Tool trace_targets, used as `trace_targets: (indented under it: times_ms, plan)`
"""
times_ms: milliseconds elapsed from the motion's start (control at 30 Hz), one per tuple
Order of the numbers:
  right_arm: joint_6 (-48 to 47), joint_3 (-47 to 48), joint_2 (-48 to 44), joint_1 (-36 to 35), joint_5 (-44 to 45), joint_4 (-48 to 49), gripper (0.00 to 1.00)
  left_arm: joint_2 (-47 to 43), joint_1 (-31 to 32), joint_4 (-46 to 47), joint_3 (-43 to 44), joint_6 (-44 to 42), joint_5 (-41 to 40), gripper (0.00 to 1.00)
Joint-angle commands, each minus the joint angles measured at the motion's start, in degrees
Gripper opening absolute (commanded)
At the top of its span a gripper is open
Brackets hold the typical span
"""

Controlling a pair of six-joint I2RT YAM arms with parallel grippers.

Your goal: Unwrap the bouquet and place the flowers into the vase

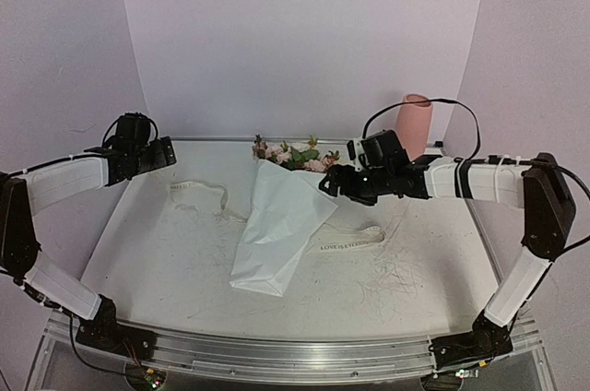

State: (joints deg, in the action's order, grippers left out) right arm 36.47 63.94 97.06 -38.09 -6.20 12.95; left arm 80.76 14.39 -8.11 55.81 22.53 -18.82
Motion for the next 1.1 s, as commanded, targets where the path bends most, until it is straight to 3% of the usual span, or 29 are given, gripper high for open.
trace_targets:
  times_ms: [0, 233, 400, 700, 967, 1067]
  plan:
    - [0.6, -1.4, 0.6, 1.4, 2.1, -1.1, 0.93, -0.3, 1.6, 1.2, 1.4, -2.6, 14.6, 0.99]
    - [3.3, 0.2, 6.6, 2.3, 2.1, -1.0, 0.72, -2.9, 10.2, 3.1, 1.0, -6.5, 21.6, 0.97]
    - [5.3, 1.3, 9.9, 2.9, 1.5, -0.3, 0.68, -4.1, 12.6, 7.6, -1.9, -6.3, 33.9, 0.91]
    - [5.6, 3.3, 14.8, 3.5, -6.4, 6.3, 0.56, -4.8, 14.7, 10.4, -5.1, -6.7, 35.0, 0.91]
    - [6.2, 4.2, 13.9, 3.6, -13.7, 10.8, 0.02, -3.9, 14.7, 10.4, -5.4, -7.2, 36.6, 0.91]
    - [6.0, 4.5, 12.4, 3.0, -15.5, 11.5, 0.0, -3.4, 14.8, 10.5, -5.2, -7.3, 38.0, 0.91]
